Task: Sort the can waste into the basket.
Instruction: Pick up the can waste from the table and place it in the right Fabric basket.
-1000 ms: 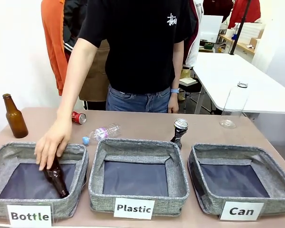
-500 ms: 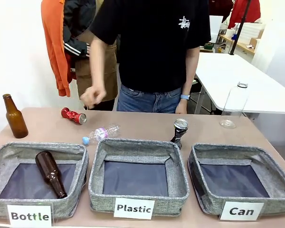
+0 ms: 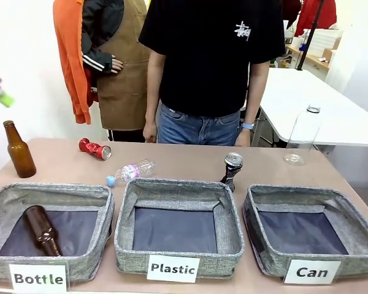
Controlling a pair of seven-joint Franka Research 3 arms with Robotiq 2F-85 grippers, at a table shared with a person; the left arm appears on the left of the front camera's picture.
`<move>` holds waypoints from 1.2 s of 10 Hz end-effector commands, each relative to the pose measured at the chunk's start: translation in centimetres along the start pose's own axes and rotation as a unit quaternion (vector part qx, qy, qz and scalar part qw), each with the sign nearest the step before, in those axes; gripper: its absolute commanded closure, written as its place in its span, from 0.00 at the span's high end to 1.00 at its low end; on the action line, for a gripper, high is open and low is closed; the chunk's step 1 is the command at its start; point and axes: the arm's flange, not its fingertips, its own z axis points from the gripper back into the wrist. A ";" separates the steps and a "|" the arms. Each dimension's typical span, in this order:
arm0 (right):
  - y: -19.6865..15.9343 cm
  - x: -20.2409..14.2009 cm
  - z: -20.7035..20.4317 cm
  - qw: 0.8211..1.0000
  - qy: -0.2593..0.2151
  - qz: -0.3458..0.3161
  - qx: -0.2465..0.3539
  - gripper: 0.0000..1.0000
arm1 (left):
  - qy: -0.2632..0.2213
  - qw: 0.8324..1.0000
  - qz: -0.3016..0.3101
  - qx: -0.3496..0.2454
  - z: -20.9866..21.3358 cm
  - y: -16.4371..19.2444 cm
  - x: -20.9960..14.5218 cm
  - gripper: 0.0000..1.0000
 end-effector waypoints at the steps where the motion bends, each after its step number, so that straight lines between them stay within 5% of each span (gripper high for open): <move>1: 0.2 -0.3 0.3 1.000 0.006 0.001 0.001 1.00 | 0.058 0.996 -0.006 0.074 -3.1 -2.7 3.7 1.00; 3: 0.2 -0.3 0.3 1.000 0.006 0.001 0.001 1.00 | 0.108 0.989 -0.045 0.090 -7.4 -7.8 9.1 1.00; 5: 0.2 -0.3 0.3 1.000 0.006 0.001 0.001 1.00 | 0.103 0.990 -0.035 0.089 -12.2 -9.7 12.6 1.00; 9: 0.2 -0.3 0.3 1.000 0.006 0.001 0.001 1.00 | 0.162 0.982 -0.084 0.055 -21.1 -5.1 17.8 1.00; 12: 0.2 -0.3 0.3 1.000 0.006 0.001 0.001 1.00 | 0.168 0.982 -0.040 0.069 -25.8 -0.7 18.5 1.00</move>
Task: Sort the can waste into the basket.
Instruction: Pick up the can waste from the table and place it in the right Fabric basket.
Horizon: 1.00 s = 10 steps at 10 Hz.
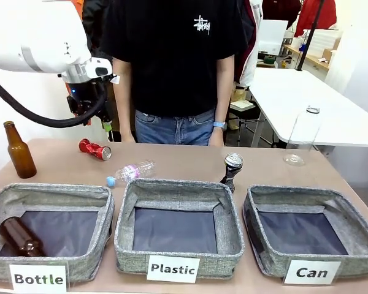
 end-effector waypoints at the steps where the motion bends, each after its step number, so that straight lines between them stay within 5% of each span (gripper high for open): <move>1: 0.2 -0.3 0.3 1.000 0.006 0.002 0.001 1.00 | 0.018 0.999 0.028 -0.003 -1.4 1.1 1.2 1.00; 5: 0.2 -0.3 0.3 1.000 0.006 0.002 0.001 1.00 | -0.004 0.997 0.081 0.011 -2.0 1.6 1.6 1.00; 7: 0.2 -0.3 0.3 1.000 0.006 0.002 0.001 1.00 | 0.004 0.998 0.060 0.001 -2.9 1.7 1.3 1.00; 10: 0.2 -0.3 0.3 1.000 0.006 0.002 0.001 1.00 | -0.075 0.997 -0.009 -0.032 7.6 3.2 -15.5 1.00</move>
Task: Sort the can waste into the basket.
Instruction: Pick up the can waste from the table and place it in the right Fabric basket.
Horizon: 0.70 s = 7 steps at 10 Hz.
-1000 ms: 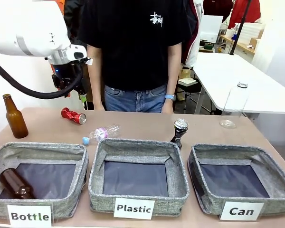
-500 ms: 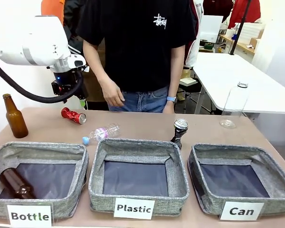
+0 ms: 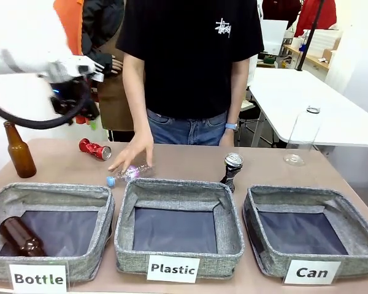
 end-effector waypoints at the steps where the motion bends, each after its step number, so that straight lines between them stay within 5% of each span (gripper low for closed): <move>1: 0.2 -0.3 0.3 1.000 0.006 0.002 0.001 1.00 | -0.062 0.997 -0.040 -0.032 5.4 1.8 -13.8 1.00; 3: 0.2 -0.3 0.3 1.000 0.006 0.002 0.001 1.00 | -0.094 0.985 -0.130 -0.071 5.4 1.7 -20.9 1.00; 5: 0.2 -0.3 0.3 1.000 0.006 0.002 0.001 1.00 | -0.175 0.959 -0.188 -0.121 4.1 1.4 -27.3 1.00; 7: 0.2 -0.3 0.3 1.000 0.006 0.002 0.001 1.00 | -0.219 0.959 -0.136 -0.118 3.3 2.7 -30.2 1.00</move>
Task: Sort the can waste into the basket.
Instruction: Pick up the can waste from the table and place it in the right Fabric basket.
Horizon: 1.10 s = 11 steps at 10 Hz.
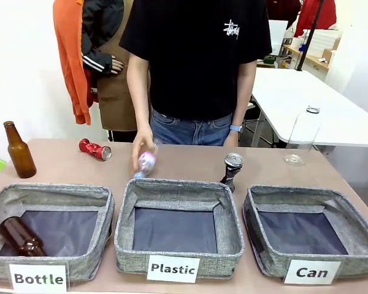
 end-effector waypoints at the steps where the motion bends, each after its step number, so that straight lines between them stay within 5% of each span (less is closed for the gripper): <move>1: 0.2 -0.3 0.3 1.000 0.006 0.002 0.001 1.00 | -0.031 0.998 0.058 -0.007 -1.5 -0.8 -3.3 1.00; 5: 0.2 -0.3 0.3 1.000 0.006 0.002 0.001 1.00 | -0.023 0.993 0.101 -0.048 -1.0 2.7 -2.4 1.00; 11: 0.2 -0.3 0.3 1.000 0.006 0.002 0.001 1.00 | 0.003 0.989 0.114 -0.095 -1.6 6.0 3.9 1.00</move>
